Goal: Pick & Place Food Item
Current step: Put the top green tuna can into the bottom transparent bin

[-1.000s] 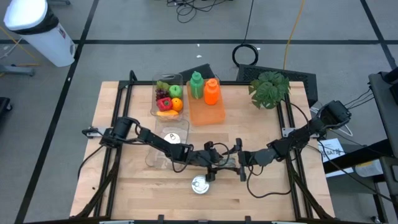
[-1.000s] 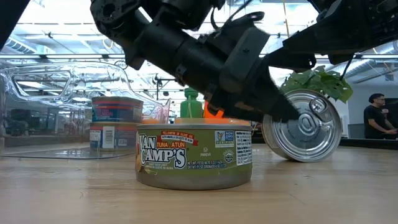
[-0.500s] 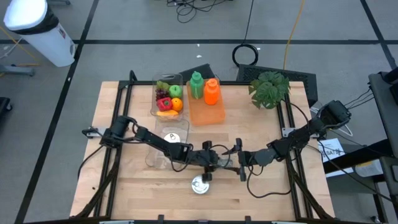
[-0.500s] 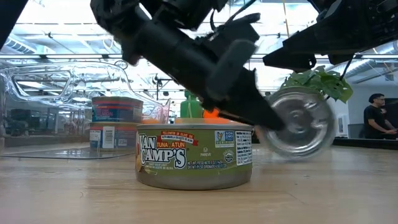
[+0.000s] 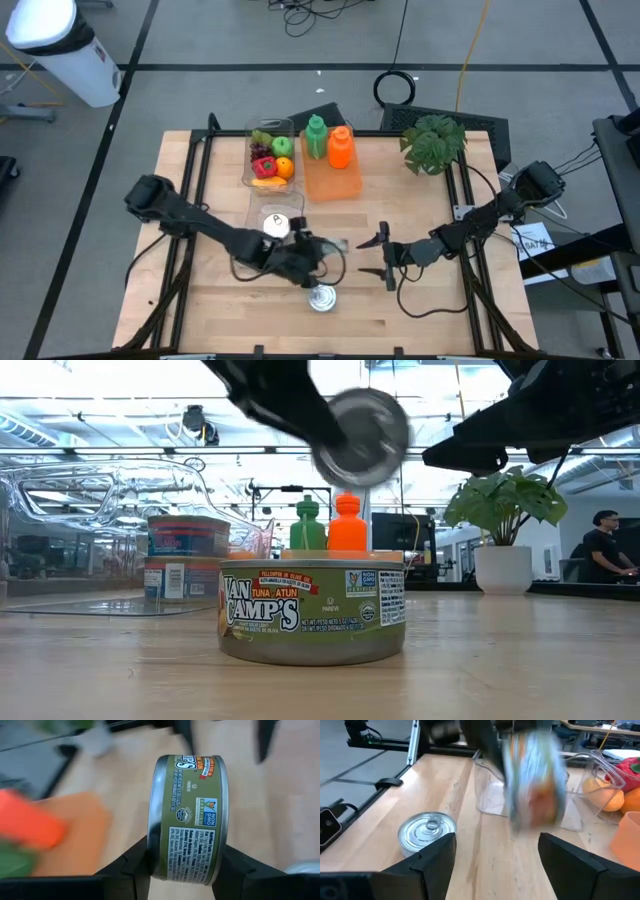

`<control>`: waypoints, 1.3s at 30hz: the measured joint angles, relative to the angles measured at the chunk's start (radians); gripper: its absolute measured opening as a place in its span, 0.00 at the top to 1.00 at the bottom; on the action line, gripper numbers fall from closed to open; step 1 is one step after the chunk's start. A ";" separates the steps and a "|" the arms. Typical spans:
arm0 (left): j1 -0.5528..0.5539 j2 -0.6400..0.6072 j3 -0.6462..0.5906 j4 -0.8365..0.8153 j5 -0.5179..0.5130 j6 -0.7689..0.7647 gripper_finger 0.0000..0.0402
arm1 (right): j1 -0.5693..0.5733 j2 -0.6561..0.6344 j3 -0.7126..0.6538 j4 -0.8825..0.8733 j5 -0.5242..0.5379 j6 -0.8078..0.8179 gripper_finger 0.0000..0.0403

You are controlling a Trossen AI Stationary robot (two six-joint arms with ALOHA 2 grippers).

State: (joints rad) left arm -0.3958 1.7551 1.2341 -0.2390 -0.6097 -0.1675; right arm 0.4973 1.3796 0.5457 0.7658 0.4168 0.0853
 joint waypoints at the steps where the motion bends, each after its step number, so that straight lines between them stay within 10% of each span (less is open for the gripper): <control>1: -0.015 -0.021 0.000 -0.048 -0.047 -0.025 0.61 | 0.000 0.000 0.000 0.000 0.000 0.000 0.34; 6: -0.068 -0.092 0.000 -0.286 -0.205 -0.205 0.61 | 0.000 0.000 0.000 0.000 0.000 0.000 0.34; 19: -0.260 -0.118 -0.002 -0.905 -0.092 -0.803 0.61 | 0.000 0.000 0.000 0.000 0.000 0.000 0.34; 39: -0.132 -0.421 -0.476 -0.320 0.260 -0.643 0.61 | 0.000 0.000 0.000 0.000 0.000 0.000 0.34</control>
State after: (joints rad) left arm -0.5276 1.3337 0.7584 -0.5591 -0.3492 -0.8101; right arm 0.4973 1.3796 0.5457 0.7658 0.4168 0.0853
